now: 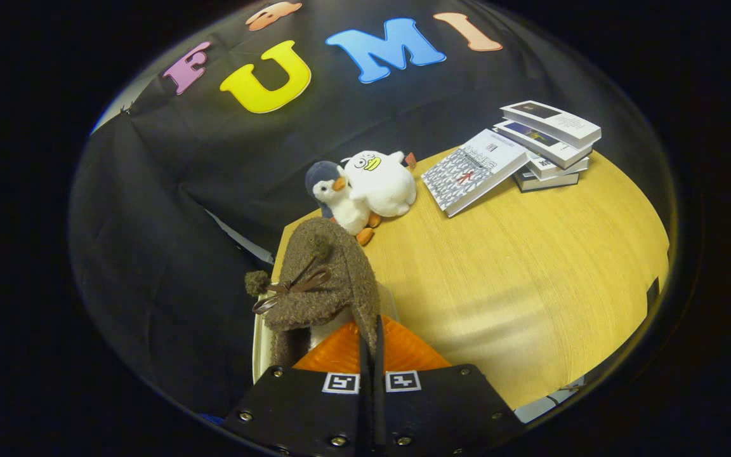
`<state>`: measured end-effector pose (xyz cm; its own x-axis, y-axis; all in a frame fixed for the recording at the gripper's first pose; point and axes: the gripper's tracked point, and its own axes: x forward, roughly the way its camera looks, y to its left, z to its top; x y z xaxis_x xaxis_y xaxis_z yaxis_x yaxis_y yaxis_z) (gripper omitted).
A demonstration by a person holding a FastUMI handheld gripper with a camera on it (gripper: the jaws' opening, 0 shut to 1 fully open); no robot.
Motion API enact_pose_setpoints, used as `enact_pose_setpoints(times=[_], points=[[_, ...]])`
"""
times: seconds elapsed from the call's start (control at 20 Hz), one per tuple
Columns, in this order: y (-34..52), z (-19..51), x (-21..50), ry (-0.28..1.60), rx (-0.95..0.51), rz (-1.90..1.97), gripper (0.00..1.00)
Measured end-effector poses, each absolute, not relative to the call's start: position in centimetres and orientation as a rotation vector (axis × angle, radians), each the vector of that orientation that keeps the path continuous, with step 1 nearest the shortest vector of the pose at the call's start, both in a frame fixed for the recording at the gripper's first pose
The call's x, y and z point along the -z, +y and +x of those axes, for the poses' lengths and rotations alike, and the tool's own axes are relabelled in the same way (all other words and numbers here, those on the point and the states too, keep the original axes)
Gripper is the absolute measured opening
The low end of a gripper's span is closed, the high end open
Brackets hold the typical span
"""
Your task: Open the storage box then place both shoes into the box .Put the left shoe in first, then the right shoe, with the right side of both shoes facing outward in a uniform manner.
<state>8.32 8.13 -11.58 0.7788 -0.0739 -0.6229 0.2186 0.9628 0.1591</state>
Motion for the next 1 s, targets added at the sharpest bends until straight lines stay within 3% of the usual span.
enact_pose_setpoints(times=[0.4, 0.5, 0.6, 0.7, 0.75, 1.0], points=[[11.8, 9.5, 15.1, 0.698, 0.157, 0.201, 0.01], [12.0, 9.7, 15.3, 0.682, 0.153, 0.197, 0.07], [12.3, 10.2, 13.6, 0.625, 0.136, 0.189, 0.37], [11.6, 10.3, 11.9, 0.575, 0.140, 0.120, 0.84], [11.4, 10.2, 10.7, 0.550, 0.138, 0.085, 0.98], [11.2, 8.5, 4.0, 0.398, 0.085, -0.069, 0.98]])
